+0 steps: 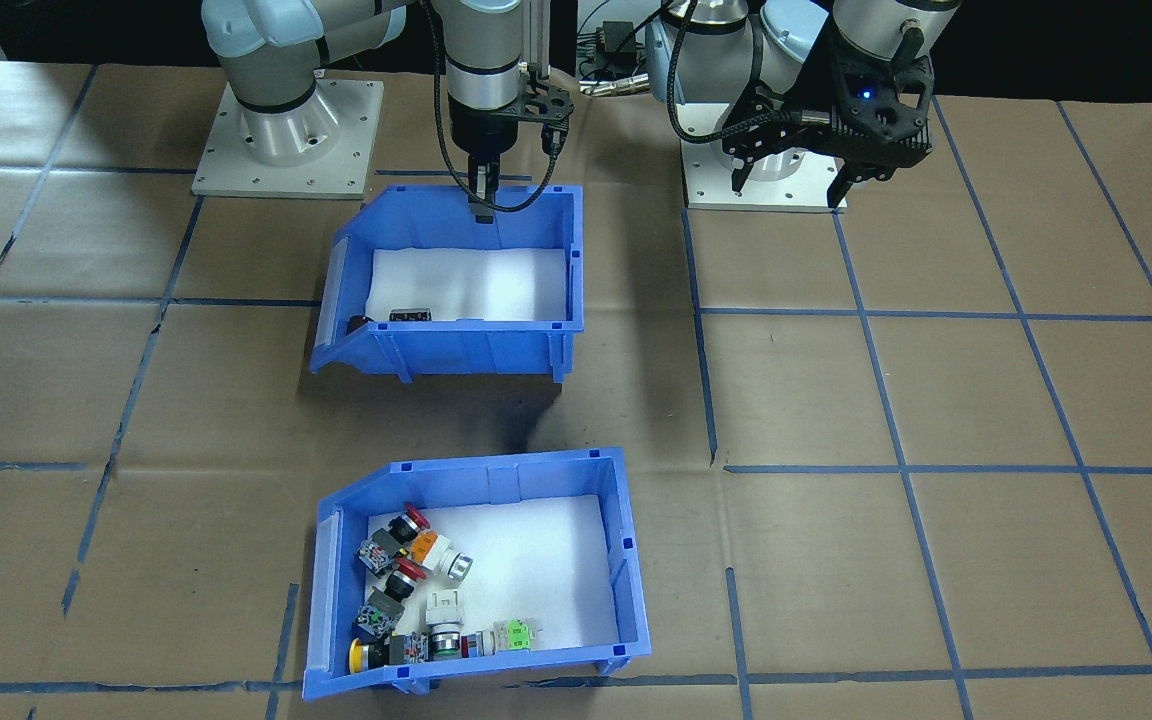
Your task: Place button box in front
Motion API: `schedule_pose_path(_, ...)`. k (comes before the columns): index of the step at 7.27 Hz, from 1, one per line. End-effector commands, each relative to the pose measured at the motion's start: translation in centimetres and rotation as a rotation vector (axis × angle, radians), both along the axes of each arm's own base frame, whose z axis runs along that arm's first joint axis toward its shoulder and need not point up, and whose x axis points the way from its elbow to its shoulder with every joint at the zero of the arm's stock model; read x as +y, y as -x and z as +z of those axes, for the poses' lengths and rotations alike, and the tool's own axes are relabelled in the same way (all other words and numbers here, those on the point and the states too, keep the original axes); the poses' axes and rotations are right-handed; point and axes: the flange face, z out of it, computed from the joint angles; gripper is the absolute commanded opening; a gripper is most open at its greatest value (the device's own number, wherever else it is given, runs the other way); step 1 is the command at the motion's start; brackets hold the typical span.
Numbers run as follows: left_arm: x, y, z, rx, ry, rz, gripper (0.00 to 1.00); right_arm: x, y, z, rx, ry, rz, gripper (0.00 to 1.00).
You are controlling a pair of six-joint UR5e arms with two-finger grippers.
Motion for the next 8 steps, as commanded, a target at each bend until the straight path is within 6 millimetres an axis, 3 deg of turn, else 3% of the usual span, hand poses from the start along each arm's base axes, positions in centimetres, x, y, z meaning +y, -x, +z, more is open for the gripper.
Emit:
schedule_pose_path(1, -0.2, -0.6, 0.3, -0.069, 0.036, 0.038, 0.99, 0.2, -0.1, -0.1, 0.007, -0.003, 0.019, 0.15)
schedule_pose_path(3, -0.4, -0.7, 0.2, -0.071, 0.035, 0.074, 0.99, 0.9, -0.6, -0.1, 0.007, -0.002, 0.041, 0.15)
schedule_pose_path(4, -0.4, -0.6, 0.1, -0.068, 0.034, 0.068, 0.99, 0.9, -0.7, -0.1, 0.005, -0.001, 0.040, 0.38)
schedule_pose_path(5, -0.4, -0.7, 0.1, -0.073, 0.034, 0.063, 0.99, 0.9, -0.7, 0.0, -0.003, -0.005, 0.022, 0.99)
schedule_pose_path(7, -0.3, -0.6, -0.3, -0.070, 0.025, 0.063, 0.99, 0.4, -0.7, 1.9, -0.015, 0.029, 0.015, 1.00)
schedule_pose_path(8, -0.2, -0.6, -0.7, -0.066, 0.019, 0.063, 0.99, -0.7, -1.2, 4.5, -0.023, 0.041, 0.009, 1.00)
